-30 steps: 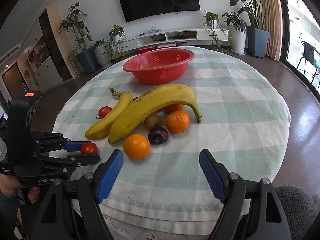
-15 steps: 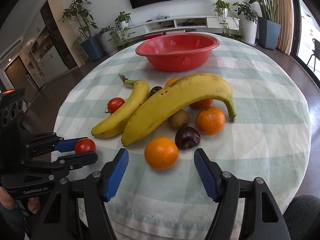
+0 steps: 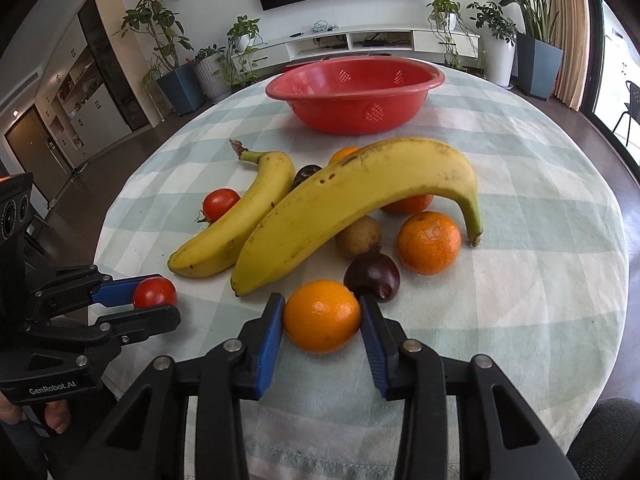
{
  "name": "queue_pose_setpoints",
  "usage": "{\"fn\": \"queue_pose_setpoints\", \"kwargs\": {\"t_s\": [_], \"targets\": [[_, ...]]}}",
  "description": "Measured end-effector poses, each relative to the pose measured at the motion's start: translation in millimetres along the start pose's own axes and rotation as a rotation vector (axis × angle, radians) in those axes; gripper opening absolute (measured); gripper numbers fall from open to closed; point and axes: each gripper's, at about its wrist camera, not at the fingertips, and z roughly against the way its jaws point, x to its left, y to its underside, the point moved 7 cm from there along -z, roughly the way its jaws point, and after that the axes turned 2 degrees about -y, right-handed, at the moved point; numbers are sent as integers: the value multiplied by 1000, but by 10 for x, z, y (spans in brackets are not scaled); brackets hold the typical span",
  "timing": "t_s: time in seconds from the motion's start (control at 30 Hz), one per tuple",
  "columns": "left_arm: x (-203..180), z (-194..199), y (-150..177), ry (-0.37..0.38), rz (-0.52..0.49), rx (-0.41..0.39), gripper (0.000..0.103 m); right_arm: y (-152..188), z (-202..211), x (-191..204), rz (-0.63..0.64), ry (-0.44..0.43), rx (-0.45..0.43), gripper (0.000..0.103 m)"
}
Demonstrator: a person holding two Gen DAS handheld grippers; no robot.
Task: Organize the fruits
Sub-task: 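Carry the tomato toward the red bowl with the left tool while the right tool grasps an orange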
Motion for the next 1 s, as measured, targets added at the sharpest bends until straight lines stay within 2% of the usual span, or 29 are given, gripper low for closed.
{"fn": "queue_pose_setpoints", "kwargs": {"t_s": [0.3,0.53,0.7,0.9,1.0], "targets": [[-5,26,-19,9,5,-14,30,22,210,-40,-54,-63,-26,41],[-27,77,-41,22,12,-27,30,-112,456,-111,-75,-106,-108,41],[-13,194,-130,37,28,-46,30,-320,603,-362,-97,-86,-165,41],[100,376,-631,26,23,-106,30,-790,717,-752,-126,-65,-231,41],[151,388,-996,17,5,-132,30,-1098,667,-849,-127,-96,-234,41]]}}
